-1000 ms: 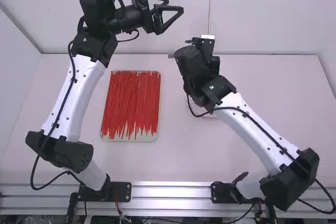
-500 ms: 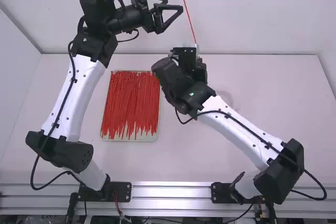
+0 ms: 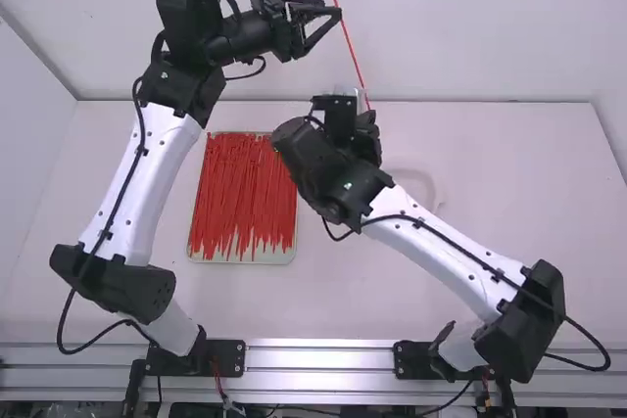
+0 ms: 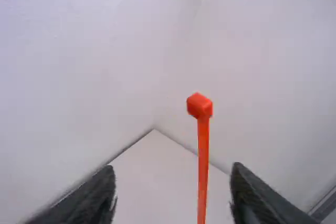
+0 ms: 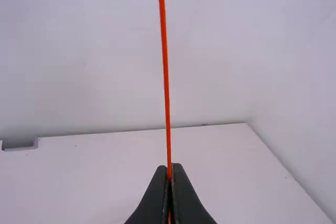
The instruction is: Fasten the cable tie
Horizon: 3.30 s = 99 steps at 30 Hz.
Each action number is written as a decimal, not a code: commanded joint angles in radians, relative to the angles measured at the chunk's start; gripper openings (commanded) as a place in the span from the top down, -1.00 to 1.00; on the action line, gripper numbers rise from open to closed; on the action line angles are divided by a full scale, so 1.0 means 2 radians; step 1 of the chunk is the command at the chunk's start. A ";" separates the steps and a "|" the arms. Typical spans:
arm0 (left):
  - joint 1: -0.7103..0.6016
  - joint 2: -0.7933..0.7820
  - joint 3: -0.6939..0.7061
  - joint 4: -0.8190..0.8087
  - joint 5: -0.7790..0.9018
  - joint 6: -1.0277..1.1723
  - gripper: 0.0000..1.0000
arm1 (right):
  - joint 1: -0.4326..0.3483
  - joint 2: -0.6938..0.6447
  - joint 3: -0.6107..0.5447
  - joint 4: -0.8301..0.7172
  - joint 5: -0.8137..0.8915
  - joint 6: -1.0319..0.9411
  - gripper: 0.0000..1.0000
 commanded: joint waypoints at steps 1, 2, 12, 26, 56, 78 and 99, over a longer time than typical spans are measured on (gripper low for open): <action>-0.002 -0.003 0.008 0.005 -0.003 -0.004 -0.03 | 0.003 0.004 0.016 0.000 0.011 0.003 1.00; -0.002 -0.003 0.008 0.005 -0.003 -0.004 -0.02 | 0.003 0.004 0.016 0.000 0.010 0.003 1.00; -0.002 -0.003 0.008 0.010 -0.011 -0.007 0.56 | 0.019 0.004 0.016 0.000 0.012 0.002 1.00; -0.002 -0.003 0.008 0.015 -0.020 -0.015 0.97 | 0.019 0.004 0.016 0.000 -0.003 0.004 1.00; 0.074 -0.003 0.008 0.004 0.075 0.014 0.97 | -0.043 -0.149 0.016 -0.008 -0.454 -0.168 -0.39; 0.023 -0.003 0.008 0.045 0.253 0.008 0.96 | -0.351 -0.116 0.016 0.061 -1.286 -0.280 -0.68; -0.002 -0.003 0.008 0.064 0.246 -0.017 0.96 | -0.335 -0.054 0.016 0.098 -1.353 -0.262 0.32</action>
